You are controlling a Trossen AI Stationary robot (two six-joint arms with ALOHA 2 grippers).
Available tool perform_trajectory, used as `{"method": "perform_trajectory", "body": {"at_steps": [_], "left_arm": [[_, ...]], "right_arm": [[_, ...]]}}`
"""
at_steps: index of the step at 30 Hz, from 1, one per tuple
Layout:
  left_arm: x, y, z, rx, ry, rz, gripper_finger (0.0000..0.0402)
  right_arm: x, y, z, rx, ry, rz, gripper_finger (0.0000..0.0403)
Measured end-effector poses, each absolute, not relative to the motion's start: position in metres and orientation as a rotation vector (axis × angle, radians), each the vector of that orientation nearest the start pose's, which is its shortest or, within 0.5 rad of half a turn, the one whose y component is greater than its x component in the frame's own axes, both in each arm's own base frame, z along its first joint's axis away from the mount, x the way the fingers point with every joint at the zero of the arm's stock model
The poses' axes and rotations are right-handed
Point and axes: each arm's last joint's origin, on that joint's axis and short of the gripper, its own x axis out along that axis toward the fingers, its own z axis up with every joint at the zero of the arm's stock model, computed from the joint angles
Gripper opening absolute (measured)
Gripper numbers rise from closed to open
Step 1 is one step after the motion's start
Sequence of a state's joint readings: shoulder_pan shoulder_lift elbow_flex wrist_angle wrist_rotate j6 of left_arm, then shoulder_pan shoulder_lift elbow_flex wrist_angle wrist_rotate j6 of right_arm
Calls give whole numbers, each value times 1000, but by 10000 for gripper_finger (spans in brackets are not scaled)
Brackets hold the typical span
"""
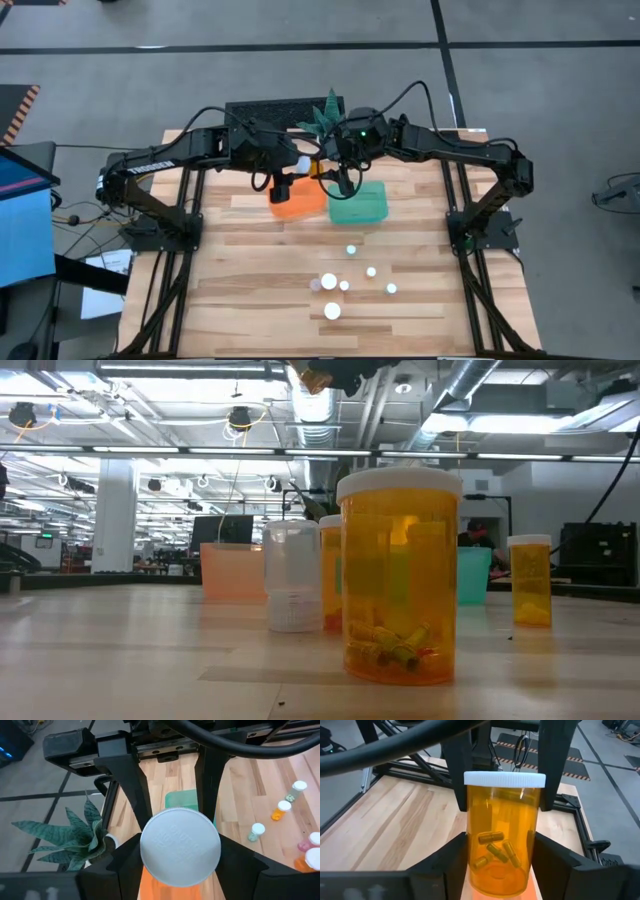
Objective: Pick and place medicine bottles into bin by pill shape (circle, oval)
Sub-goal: Put the bottom left orange capsule bottle into the orange bin
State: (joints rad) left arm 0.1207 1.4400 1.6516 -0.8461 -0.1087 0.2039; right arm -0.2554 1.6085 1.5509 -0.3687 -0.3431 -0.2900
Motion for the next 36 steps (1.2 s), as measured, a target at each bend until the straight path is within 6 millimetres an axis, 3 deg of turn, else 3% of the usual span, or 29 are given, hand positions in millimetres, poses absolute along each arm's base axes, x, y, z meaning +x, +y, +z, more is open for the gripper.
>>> {"method": "perform_trajectory", "body": {"at_steps": [6,10,13,20,29,36], "left_arm": [[283,37,426,181,646,162,199],[279,38,436,195,625,187,197],[274,40,440,204,648,218,201],[263,56,436,160,756,304,201],[251,99,396,-40,964,373,200],[249,120,341,-176,1068,324,200]], "right_arm": [[353,-85,374,-157,400,131,257],[341,-89,385,-161,384,110,270],[326,-94,395,-157,381,82,271],[268,-105,423,-126,410,-11,271],[195,-97,453,-81,397,-121,271],[169,-88,462,-42,367,-163,271]]}}
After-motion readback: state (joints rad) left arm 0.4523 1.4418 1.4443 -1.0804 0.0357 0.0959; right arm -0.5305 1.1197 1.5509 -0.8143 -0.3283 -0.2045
